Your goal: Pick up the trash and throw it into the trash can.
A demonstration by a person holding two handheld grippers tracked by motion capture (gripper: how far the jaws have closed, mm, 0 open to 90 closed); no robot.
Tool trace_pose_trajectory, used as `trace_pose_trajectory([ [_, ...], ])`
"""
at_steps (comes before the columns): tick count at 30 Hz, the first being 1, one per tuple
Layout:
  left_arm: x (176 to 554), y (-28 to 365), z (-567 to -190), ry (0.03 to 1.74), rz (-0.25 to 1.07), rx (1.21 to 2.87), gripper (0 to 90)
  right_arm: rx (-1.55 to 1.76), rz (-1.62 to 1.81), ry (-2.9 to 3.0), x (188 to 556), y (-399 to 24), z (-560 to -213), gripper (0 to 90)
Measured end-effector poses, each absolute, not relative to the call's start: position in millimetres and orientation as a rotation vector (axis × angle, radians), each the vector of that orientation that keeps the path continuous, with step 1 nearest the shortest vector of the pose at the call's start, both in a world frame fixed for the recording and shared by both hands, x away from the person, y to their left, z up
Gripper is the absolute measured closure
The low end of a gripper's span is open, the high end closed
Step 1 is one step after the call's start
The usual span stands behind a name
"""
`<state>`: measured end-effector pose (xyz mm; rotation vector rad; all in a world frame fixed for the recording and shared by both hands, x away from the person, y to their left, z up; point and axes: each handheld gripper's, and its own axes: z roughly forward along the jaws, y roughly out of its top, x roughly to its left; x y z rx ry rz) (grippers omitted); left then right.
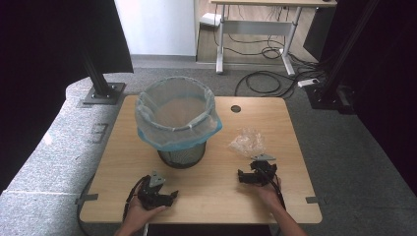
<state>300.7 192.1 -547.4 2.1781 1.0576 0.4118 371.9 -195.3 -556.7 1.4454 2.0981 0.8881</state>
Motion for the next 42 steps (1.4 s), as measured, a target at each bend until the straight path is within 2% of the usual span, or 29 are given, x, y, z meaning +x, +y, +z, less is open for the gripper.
trace_pose_trajectory([
  [19,304,188,-547,1.049,0.408,2.182,16.3,1.478,0.864,2.112,370,-194,-554,0.0],
  [36,304,188,-547,1.05,0.409,2.181,16.3,1.489,0.905,2.051,367,-214,-540,0.0],
  [42,304,188,-547,1.05,0.409,2.181,16.3,1.497,0.96,1.987,367,-222,-531,4.0],
])
